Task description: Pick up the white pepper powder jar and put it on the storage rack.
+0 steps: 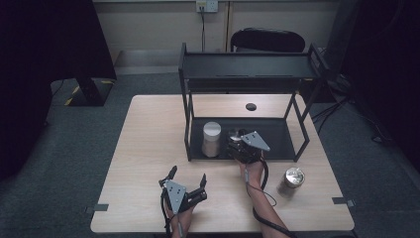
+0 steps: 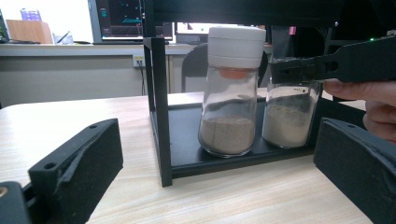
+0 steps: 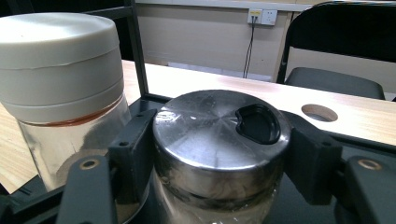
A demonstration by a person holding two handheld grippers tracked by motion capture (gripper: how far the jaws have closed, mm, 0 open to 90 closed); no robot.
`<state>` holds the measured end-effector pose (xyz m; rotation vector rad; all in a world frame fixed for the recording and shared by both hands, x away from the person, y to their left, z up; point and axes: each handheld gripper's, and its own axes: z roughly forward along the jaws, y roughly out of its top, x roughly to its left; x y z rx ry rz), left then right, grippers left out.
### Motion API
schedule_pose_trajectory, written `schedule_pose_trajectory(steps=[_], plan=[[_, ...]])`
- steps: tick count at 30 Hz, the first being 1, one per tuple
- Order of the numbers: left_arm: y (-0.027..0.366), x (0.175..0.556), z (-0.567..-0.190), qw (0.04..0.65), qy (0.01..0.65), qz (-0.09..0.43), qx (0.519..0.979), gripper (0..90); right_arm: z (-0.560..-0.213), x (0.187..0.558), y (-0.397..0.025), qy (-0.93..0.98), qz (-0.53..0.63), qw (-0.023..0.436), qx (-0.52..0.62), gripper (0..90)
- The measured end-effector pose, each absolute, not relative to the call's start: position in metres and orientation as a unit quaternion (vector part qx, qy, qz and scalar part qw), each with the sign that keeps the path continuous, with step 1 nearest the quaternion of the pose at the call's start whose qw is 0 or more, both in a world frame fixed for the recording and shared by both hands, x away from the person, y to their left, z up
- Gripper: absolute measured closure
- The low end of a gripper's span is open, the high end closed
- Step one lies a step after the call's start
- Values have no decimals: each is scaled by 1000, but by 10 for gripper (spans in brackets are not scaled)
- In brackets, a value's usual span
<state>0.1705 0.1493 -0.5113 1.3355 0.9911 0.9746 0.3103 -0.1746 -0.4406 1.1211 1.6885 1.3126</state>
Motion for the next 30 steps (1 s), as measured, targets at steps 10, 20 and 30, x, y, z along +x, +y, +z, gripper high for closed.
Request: schedule_pose_trajectory(steps=[10, 20, 30], plan=[[149, 171, -511, 571, 422, 415, 569, 9, -442, 308, -170, 644, 507, 366, 440, 140], [149, 171, -511, 570, 421, 415, 570, 9, -446, 304, -170, 636, 514, 381, 431, 56], [149, 171, -511, 570, 421, 415, 571, 9, -446, 302, -167, 632, 514, 388, 431, 35]])
